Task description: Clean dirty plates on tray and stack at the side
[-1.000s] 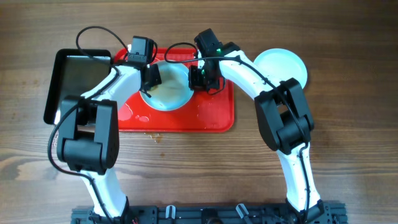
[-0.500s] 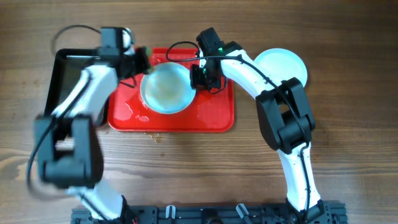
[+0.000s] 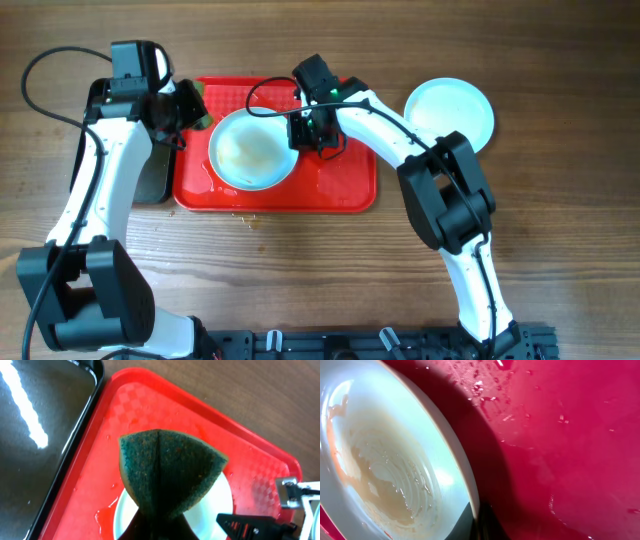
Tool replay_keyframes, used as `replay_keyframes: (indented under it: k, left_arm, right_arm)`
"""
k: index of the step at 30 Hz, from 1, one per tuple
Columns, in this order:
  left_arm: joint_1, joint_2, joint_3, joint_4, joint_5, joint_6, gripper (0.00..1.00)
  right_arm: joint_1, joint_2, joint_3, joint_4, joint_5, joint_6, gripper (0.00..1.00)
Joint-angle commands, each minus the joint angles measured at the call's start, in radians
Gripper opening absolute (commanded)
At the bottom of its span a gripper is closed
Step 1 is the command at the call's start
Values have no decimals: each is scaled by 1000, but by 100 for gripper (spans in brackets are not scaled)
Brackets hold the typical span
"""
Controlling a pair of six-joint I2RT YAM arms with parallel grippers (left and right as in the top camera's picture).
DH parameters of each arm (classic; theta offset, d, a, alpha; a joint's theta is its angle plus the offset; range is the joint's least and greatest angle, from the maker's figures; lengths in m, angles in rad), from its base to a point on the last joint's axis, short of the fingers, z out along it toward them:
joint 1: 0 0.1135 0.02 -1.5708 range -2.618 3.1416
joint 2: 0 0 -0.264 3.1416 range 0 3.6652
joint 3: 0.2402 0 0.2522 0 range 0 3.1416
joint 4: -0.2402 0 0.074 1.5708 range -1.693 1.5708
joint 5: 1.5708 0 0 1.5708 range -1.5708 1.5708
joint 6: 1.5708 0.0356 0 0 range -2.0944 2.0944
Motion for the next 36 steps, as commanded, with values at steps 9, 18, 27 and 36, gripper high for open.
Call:
replay_keyframes:
  k: [9, 18, 27, 36]
  left_arm:
    - [5, 11, -3, -32, -15, -5, 4]
    - [5, 11, -3, -46, -15, -5, 4]
    - [5, 11, -3, -46, -15, -5, 4]
    - [5, 11, -3, -46, -15, -5, 4]
  right_arm:
    - [-38, -359, -14, -82, 702, -207, 4]
    - [215, -374, -18, -84, 1376, -278, 4]
    - [337, -374, -18, 14, 1847, -225, 4]
    - [352, -374, -18, 58, 1858, -254, 4]
